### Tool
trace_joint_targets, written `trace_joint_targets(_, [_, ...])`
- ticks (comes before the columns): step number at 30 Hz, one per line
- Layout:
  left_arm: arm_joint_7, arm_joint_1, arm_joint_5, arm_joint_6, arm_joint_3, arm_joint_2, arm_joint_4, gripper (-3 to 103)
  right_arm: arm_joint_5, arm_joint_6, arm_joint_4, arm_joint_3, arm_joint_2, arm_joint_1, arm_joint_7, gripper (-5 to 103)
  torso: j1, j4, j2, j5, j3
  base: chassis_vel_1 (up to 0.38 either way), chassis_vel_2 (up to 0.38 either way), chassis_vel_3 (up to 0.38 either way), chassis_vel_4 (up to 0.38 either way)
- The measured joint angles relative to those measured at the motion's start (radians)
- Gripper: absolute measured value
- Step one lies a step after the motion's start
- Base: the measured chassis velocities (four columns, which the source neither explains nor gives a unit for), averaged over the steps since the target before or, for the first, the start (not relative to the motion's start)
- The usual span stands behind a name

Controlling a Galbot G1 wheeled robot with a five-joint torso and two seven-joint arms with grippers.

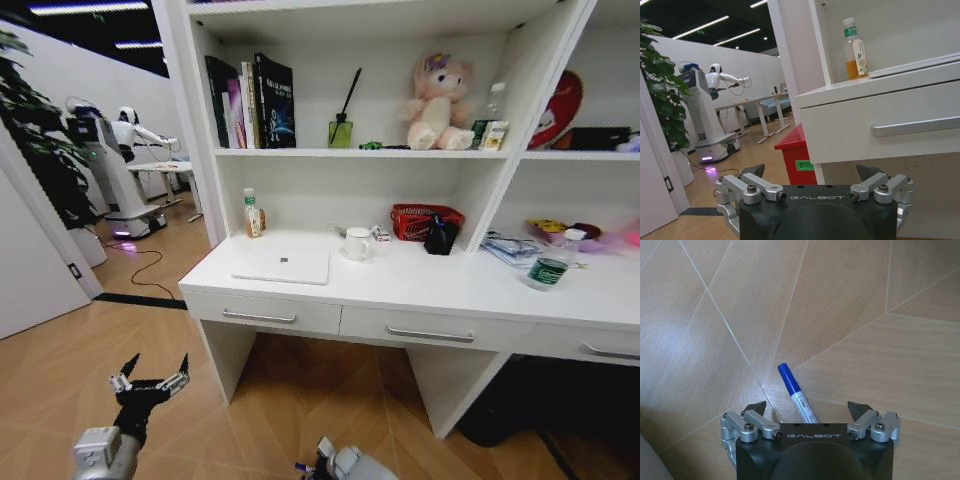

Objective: Organize the objects on the table.

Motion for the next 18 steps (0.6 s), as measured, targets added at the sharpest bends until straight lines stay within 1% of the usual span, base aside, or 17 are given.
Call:
trace_joint_targets(2, [0.0,0.0,0.0,0.0,0.0,0.0,0.0,100,-0.002,-0.002,-0.004,0.0,0.0,0.0,0.0,93,0.0,0.0,0.0,0.0,0.0,0.0,0.0,0.0,0.0])
trace_joint_targets(4, [0.0,0.0,0.0,0.0,0.0,0.0,0.0,100,-0.002,-0.007,-0.012,0.003,0.0,0.0,0.002,89,0.0,0.0,0.0,0.0,0.0,0.0,0.0,0.0,0.0])
trace_joint_targets(8, [0.0,0.0,0.0,0.0,0.0,0.0,0.0,100,-0.002,-0.009,-0.015,0.004,0.0,0.0,0.004,89,0.0,0.0,0.0,0.0,0.0,0.0,0.0,0.0,0.0])
trace_joint_targets(10, [0.0,0.0,0.0,0.0,0.0,0.0,0.0,100,-0.002,-0.012,-0.019,0.004,0.0,0.003,0.008,78,0.0,-0.0001,0.0,0.0,0.0,0.0,0.0,0.0,0.0])
trace_joint_targets(11, [0.0,0.0,0.0,0.0,0.0,0.0,0.0,100,-0.002,-0.012,-0.019,0.004,0.0,0.003,0.008,78,0.0,-0.0001,0.0,0.0,0.0,0.0,0.0,0.0,0.0])
trace_joint_targets(12, [0.0,0.0,0.0,0.0,0.0,0.0,0.0,100,-0.002,-0.016,-0.025,0.005,0.0,0.011,0.01,74,0.0,0.0,0.0,0.0,0.0,0.0,0.0,0.0,0.0])
trace_joint_targets(13, [0.0,0.0,0.0,0.0,0.0,0.0,0.0,100,-0.002,-0.016,-0.025,0.005,0.0,0.011,0.01,74,0.0,0.0,0.0,0.0,0.0,0.0,0.0,0.0,0.0])
trace_joint_targets(14, [0.0,0.0,0.0,0.0,0.0,0.0,0.0,100,-0.003,-0.022,-0.033,0.004,0.0,0.022,0.011,69,0.0,0.0,0.0,-0.0001,0.0,0.0,0.0,0.0,0.0])
trace_joint_targets(15, [0.0,0.0,0.0,0.0,0.0,0.0,0.0,100,-0.005,-0.029,-0.039,0.004,0.0,0.024,0.013,61,0.0,0.0,0.0,0.0001,0.0,0.0,0.0,0.0,0.0])
trace_joint_targets(17, [0.0,0.0,0.0,0.0,0.0,0.0,0.0,100,-0.004,-0.032,-0.039,0.006,0.0,0.022,0.015,61,0.0,0.0,0.0,-0.0001,0.0,0.0,0.0,0.0,0.0])
trace_joint_targets(18, [0.0,0.0,0.0,0.0,0.0,0.0,0.0,100,-0.002,-0.035,-0.039,0.006,0.0,0.019,0.016,56,0.0,-0.0001,0.0,-0.0002,0.0,0.0,0.0,0.0,0.0])
